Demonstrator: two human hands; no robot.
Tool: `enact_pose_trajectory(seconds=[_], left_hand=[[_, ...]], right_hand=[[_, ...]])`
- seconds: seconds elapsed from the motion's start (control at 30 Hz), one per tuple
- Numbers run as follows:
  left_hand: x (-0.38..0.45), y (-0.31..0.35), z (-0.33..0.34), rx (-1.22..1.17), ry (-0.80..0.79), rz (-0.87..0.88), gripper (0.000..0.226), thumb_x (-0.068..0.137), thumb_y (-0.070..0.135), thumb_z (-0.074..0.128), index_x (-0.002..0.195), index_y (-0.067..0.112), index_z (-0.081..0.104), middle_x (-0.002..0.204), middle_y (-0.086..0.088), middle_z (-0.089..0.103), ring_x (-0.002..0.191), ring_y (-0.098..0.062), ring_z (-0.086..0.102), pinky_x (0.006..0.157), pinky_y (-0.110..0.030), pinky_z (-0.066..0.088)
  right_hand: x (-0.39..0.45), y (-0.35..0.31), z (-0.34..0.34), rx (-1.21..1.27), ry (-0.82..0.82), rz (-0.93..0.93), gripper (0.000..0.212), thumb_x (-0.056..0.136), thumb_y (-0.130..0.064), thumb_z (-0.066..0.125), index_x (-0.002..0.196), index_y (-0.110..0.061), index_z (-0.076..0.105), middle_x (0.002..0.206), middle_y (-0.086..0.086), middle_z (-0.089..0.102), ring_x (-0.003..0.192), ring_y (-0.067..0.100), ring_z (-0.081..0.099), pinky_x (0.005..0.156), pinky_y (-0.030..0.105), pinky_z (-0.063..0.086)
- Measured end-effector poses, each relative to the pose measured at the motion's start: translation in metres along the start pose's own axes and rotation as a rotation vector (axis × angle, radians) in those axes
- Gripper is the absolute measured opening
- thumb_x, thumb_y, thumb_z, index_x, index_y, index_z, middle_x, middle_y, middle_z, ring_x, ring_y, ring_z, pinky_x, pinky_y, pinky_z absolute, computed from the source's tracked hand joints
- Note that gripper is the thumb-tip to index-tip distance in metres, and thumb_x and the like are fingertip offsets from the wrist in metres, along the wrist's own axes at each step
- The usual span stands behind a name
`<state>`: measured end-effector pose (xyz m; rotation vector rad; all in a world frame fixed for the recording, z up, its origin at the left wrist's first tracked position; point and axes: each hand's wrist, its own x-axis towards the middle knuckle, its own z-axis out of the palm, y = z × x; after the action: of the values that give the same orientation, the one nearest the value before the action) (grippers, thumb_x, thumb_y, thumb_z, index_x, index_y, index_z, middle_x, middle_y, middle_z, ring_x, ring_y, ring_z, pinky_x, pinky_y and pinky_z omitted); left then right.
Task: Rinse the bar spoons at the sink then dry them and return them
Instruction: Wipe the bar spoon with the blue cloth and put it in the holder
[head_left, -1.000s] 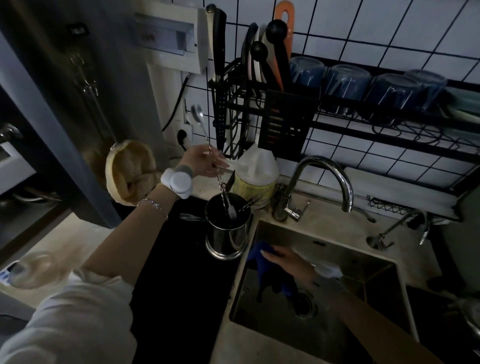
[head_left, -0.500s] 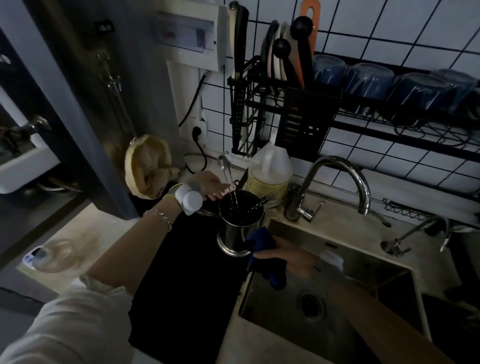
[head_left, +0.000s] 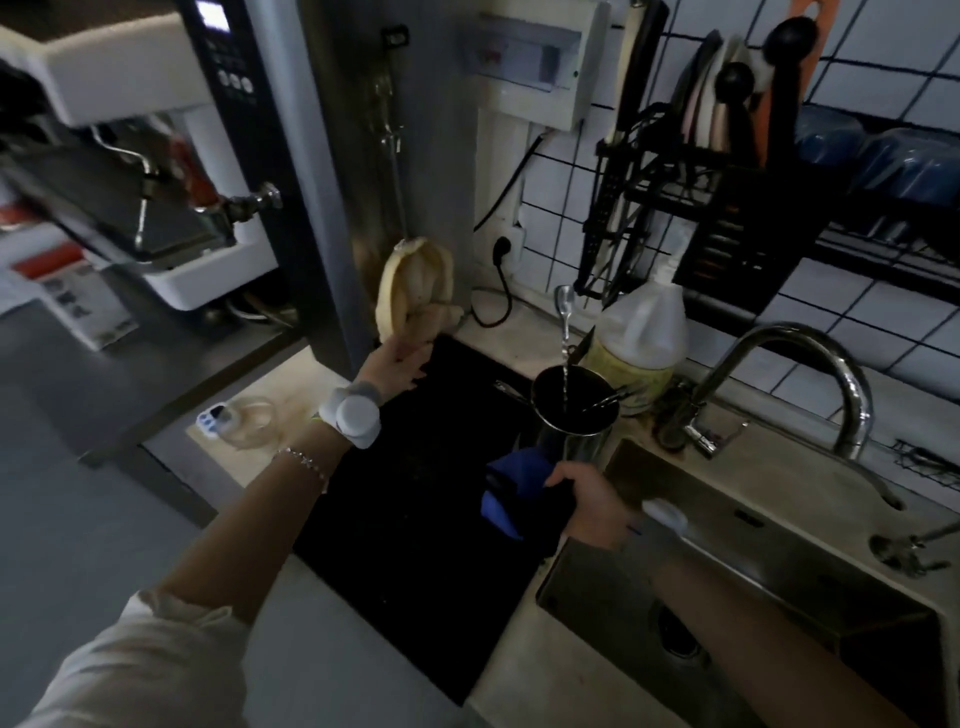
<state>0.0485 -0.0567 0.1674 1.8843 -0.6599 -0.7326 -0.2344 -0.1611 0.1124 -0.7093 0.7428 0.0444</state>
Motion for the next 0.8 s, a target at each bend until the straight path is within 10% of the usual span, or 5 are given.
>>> enact_pose_trajectory(seconds=[0.1,0.33,0.53,0.8], left_hand=[[-0.024,-0.038,-0.006,-0.054,-0.045,-0.188,0.023,0.096,0.039,0.045,0.089,0.019,0.051,0.101,-0.007,0.062,0.074,-0.015,0.061,0.076,-0.037,0.054],[-0.074,-0.092,0.029,-0.063,-0.381,-0.37,0.047,0.091,0.059,0.036,0.11,0.022,0.058,0.093,0.001,0.063,0.078,-0.014,0.063,0.069,-0.026,0.055],[-0.074,-0.106,0.031,-0.242,-0.273,-0.348,0.017,0.089,0.03,0.061,0.081,0.018,0.051,0.077,-0.002,0.055,0.066,-0.013,0.06,0.063,-0.029,0.058],[-0.06,-0.128,0.031,-0.01,-0.208,-0.328,0.034,0.081,0.017,0.073,0.102,0.012,0.047,0.114,-0.012,0.05,0.101,-0.036,0.063,0.057,-0.041,0.058]], right_hand=[[0.002,0.009,0.027,-0.001,0.061,0.058,0.008,0.074,-0.012,0.048,0.075,-0.007,0.055,0.068,0.008,0.058,0.065,0.022,0.06,0.067,0.032,0.045],[0.021,0.025,0.07,0.131,0.163,0.042,0.014,0.087,-0.012,0.04,0.085,-0.008,0.054,0.086,0.013,0.055,0.075,0.026,0.055,0.073,0.034,0.044],[0.035,0.034,0.072,0.083,0.168,-0.006,0.024,0.079,-0.011,0.046,0.091,0.001,0.062,0.094,0.019,0.064,0.085,0.032,0.063,0.084,0.036,0.046],[0.053,0.054,0.044,-0.114,0.182,0.015,0.023,0.098,0.003,0.037,0.097,-0.006,0.058,0.095,0.013,0.061,0.082,0.022,0.06,0.071,0.033,0.048]])
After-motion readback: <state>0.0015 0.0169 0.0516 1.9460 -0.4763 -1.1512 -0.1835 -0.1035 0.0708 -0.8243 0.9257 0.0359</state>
